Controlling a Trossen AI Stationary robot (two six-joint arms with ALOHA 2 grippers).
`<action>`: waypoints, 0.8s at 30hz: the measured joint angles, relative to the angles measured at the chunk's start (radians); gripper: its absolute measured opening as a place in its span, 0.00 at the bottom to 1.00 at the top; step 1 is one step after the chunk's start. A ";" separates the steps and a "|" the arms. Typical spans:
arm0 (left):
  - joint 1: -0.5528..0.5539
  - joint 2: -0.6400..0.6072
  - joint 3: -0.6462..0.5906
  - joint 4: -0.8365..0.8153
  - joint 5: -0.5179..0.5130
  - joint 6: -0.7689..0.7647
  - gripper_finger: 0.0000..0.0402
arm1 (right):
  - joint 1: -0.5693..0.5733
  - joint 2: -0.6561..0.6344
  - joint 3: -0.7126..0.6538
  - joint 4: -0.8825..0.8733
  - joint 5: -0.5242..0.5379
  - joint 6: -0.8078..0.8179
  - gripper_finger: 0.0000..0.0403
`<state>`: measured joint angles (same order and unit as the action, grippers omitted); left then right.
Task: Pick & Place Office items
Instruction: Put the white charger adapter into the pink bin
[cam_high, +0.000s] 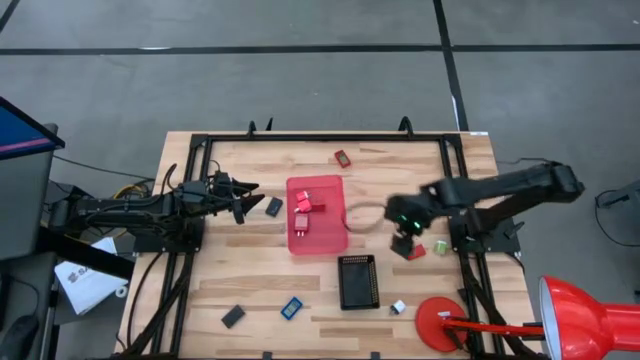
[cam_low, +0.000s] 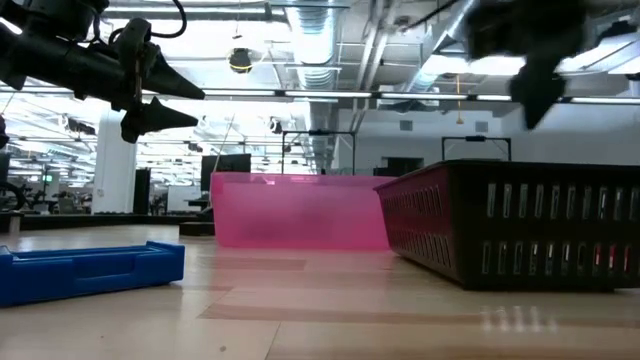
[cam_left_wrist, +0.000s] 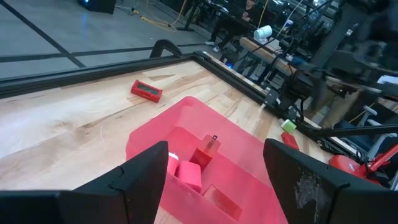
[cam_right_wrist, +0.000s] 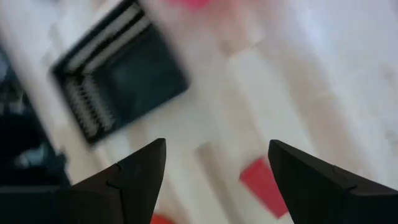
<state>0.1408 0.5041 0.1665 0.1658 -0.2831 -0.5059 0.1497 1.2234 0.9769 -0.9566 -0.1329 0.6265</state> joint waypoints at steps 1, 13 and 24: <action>0.000 0.000 0.000 0.000 0.000 0.000 0.65 | 0.042 -0.023 -0.016 0.012 0.000 0.010 0.69; 0.000 0.000 0.000 0.000 0.000 0.000 0.65 | 0.528 -0.009 -0.111 0.133 0.238 -0.184 0.69; 0.000 0.000 0.000 0.000 0.000 0.000 0.65 | 0.590 0.210 -0.107 0.378 0.163 -0.191 0.69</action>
<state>0.1406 0.5037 0.1665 0.1654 -0.2832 -0.5060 0.7393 1.4333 0.8698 -0.5782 0.0298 0.4351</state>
